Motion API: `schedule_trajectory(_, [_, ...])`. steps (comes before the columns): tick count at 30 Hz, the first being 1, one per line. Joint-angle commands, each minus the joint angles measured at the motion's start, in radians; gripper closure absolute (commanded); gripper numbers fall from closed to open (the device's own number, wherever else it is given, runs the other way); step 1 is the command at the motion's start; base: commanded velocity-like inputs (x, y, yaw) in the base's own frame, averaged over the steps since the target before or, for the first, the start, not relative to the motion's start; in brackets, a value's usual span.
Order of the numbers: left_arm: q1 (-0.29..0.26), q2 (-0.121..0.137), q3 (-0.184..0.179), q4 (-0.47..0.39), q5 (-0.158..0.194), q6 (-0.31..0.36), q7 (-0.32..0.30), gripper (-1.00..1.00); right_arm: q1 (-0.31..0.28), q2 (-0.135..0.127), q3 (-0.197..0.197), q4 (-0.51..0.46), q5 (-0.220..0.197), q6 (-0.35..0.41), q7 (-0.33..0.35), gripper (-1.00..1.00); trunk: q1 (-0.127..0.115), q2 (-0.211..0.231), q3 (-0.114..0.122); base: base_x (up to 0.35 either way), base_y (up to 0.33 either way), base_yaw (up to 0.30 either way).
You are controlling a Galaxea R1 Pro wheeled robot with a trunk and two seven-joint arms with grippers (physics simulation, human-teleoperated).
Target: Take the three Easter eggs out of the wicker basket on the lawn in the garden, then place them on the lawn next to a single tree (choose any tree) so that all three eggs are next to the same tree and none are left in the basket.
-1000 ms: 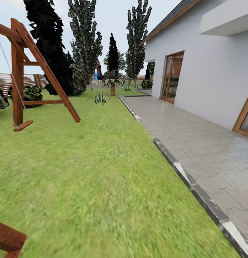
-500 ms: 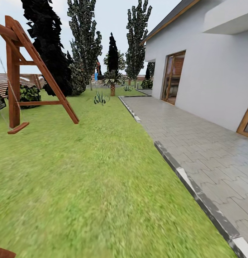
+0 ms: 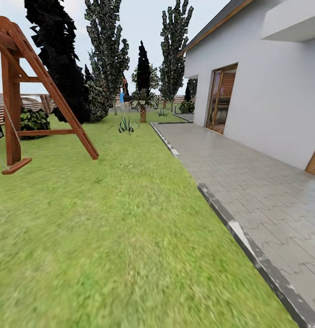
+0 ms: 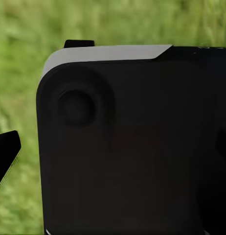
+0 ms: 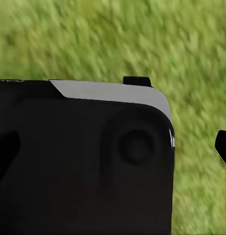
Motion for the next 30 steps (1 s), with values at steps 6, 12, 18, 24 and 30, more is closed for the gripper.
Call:
schedule_trajectory(6, [0.001, 0.000, 0.001, -0.002, 0.002, 0.000, 0.001, -1.00, -0.001, 0.000, 0.000, 0.001, 0.000, -0.003, 0.000, -1.00, 0.001, 0.000, -0.001, 0.327, 0.000, 0.000])
schedule_trajectory(12, [0.000, 0.000, 0.001, -0.002, 0.002, 0.000, 0.001, -1.00, -0.001, 0.000, 0.000, 0.001, 0.000, -0.003, 0.000, -1.00, 0.001, 0.000, -0.001, 0.327, 0.000, 0.000])
schedule_trajectory(18, [0.001, 0.000, 0.001, -0.002, 0.002, 0.000, 0.001, -1.00, -0.001, 0.000, 0.000, 0.002, 0.000, -0.003, 0.000, -1.00, 0.001, 0.000, -0.001, 0.327, 0.000, 0.000])
schedule_trajectory(24, [0.001, -0.001, -0.001, -0.002, 0.002, 0.000, 0.001, -1.00, -0.001, 0.003, -0.001, 0.004, -0.001, -0.003, 0.000, -1.00, 0.001, 0.000, -0.001, 0.327, 0.000, 0.000])
schedule_trajectory(30, [0.001, -0.001, -0.001, -0.002, 0.002, 0.000, 0.001, -1.00, -0.001, 0.002, -0.001, 0.006, -0.001, -0.002, 0.000, -1.00, 0.001, 0.000, -0.001, 0.327, 0.000, 0.000])
